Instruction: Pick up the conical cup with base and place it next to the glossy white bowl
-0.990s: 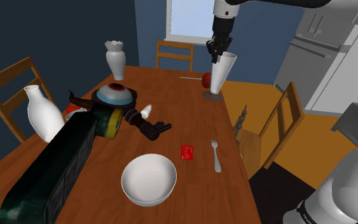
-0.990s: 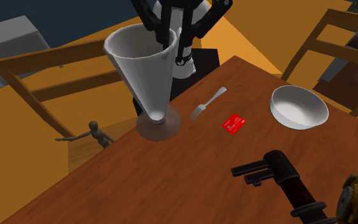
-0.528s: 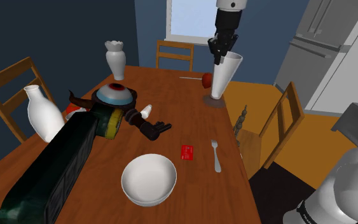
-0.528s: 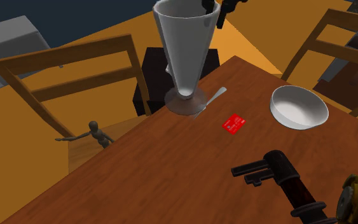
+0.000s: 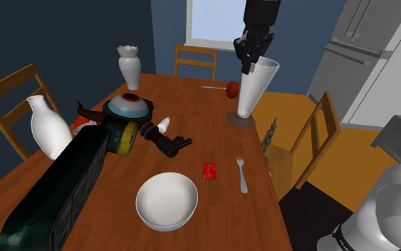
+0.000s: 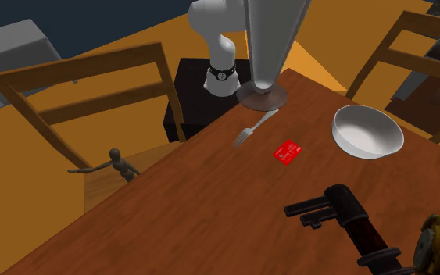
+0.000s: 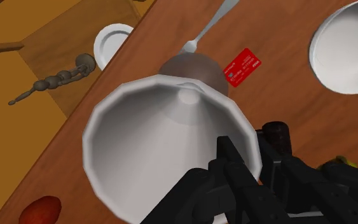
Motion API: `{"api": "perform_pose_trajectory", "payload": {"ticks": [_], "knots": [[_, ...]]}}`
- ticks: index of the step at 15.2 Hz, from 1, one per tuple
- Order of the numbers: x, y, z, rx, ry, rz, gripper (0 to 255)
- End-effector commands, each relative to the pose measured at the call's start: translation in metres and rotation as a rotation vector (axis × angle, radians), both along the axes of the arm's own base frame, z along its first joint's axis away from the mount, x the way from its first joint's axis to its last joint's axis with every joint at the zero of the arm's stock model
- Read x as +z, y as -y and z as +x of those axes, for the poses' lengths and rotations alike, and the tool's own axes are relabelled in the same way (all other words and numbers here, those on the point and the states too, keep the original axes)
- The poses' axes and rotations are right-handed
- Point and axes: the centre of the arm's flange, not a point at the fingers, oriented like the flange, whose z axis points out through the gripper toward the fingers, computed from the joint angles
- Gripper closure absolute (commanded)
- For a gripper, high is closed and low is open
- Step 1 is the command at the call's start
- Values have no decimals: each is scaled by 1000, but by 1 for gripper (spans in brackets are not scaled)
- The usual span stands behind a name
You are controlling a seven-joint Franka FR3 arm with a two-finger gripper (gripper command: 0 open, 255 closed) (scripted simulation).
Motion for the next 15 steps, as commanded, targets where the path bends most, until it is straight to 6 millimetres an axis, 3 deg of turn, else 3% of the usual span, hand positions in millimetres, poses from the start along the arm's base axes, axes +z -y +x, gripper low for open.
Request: {"api": "perform_pose_trajectory", "payload": {"ticks": [1, 15], "knots": [[6, -19, -22, -1, 0, -1, 255], [49, -150, -146, -1, 0, -1, 255]]}}
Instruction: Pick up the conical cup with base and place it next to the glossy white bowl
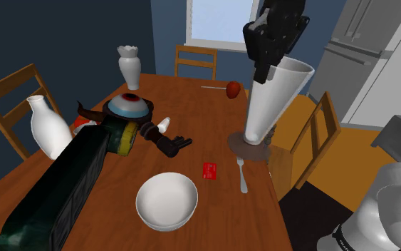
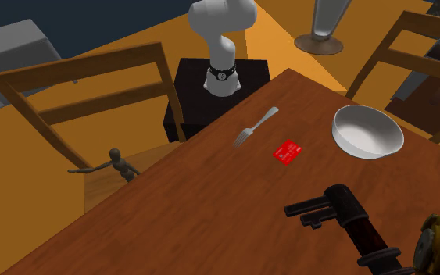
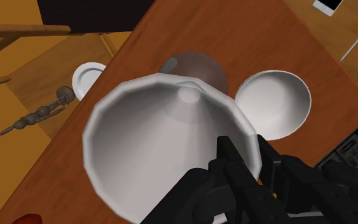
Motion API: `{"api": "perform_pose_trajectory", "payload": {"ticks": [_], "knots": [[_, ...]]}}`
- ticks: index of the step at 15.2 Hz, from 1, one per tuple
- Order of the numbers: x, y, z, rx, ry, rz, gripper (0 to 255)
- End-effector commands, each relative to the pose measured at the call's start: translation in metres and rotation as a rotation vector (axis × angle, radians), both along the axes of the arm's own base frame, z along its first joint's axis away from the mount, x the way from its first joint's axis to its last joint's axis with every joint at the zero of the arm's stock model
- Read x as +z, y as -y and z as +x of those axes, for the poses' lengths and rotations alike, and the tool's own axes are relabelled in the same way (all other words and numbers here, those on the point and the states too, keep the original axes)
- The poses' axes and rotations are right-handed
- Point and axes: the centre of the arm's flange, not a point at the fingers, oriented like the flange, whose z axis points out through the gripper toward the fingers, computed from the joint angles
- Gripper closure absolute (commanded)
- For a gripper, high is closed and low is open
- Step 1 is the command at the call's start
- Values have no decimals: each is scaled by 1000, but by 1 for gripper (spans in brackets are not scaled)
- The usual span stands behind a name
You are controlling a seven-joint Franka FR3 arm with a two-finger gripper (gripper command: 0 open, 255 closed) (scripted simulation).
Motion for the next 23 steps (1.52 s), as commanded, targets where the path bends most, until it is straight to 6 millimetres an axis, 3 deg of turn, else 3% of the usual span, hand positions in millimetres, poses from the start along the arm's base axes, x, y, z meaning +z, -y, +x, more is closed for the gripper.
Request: {"api": "perform_pose_trajectory", "payload": {"ticks": [1, 8, 23], "knots": [[8, -17, -17, -3, 0, 1, 255], [28, -79, -75, -3, 0, 1, 255], [-51, -79, -75, -3, 0, 1, 255]]}}
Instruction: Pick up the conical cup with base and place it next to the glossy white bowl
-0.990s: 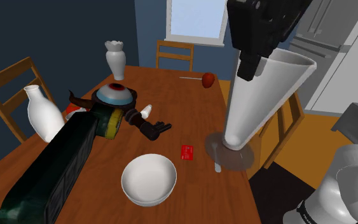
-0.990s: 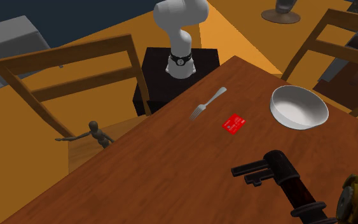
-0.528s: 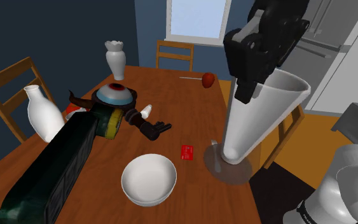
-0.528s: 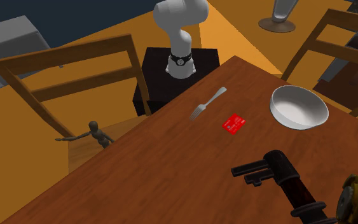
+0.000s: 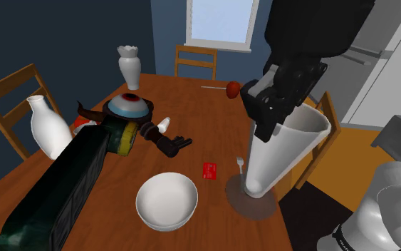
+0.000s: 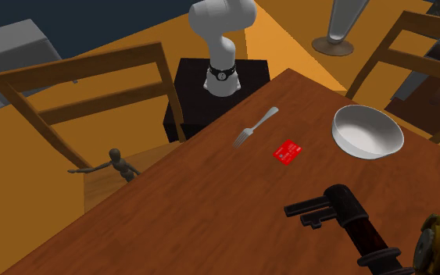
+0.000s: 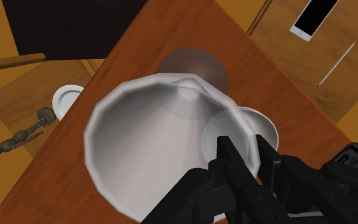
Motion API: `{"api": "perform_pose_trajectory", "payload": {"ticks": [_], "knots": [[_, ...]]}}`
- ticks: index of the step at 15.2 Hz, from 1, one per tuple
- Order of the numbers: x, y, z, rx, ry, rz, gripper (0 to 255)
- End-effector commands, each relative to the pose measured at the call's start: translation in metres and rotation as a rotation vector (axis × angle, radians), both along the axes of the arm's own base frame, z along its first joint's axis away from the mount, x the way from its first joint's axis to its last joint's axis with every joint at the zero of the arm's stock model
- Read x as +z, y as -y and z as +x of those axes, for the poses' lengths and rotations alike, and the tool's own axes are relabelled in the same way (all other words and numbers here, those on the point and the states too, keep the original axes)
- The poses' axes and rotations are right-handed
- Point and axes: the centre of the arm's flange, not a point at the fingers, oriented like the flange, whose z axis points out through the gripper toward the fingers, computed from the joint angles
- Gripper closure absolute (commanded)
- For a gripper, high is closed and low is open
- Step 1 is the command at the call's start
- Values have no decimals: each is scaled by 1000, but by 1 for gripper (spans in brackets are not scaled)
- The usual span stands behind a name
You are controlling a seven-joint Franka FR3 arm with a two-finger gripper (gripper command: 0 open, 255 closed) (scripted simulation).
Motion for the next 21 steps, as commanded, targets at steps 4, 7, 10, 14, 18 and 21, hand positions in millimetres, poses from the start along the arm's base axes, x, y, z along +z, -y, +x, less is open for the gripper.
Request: {"api": "perform_pose_trajectory", "payload": {"ticks": [4, 7, 10, 14, 18, 21], "knots": [[-26, 0, -1, 0, 1, 1, 255], [-42, 0, -1, 0, 1, 1, 255], [-58, 0, -1, 0, 1, 1, 255], [-79, 0, -1, 0, 1, 1, 255], [-100, 0, -1, 0, 1, 1, 255], [-116, 0, -1, 0, 1, 1, 255]]}}
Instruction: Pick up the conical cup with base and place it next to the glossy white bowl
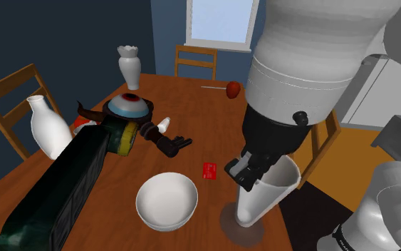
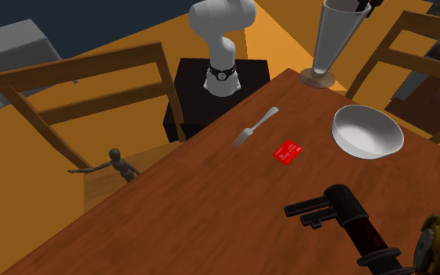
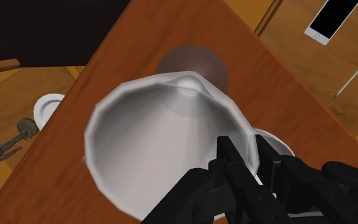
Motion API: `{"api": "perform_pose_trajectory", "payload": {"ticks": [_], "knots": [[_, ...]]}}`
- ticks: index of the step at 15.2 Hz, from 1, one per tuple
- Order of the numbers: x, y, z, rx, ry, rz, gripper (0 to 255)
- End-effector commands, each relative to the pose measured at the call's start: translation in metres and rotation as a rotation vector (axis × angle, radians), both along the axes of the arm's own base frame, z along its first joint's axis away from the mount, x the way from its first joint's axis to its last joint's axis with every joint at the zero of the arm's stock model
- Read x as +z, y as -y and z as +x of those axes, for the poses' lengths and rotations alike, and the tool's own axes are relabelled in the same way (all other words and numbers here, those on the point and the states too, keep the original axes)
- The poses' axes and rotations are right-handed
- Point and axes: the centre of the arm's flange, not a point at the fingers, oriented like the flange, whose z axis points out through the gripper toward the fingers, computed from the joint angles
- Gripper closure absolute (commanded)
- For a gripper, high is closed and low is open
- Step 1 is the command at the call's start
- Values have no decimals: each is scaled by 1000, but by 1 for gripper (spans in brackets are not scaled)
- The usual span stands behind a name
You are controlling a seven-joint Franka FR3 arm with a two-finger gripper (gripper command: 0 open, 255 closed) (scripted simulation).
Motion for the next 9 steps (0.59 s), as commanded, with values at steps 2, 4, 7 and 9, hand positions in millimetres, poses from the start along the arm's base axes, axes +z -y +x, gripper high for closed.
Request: {"api": "perform_pose_trajectory", "payload": {"ticks": [2, 4, 7, 9], "knots": [[-15, 0, 0, 0, 1, 1, 255], [-26, 0, 0, 0, 1, 1, 255], [-42, 0, 0, 0, 1, 1, 255], [-52, 0, 0, 0, 1, 1, 255]]}}
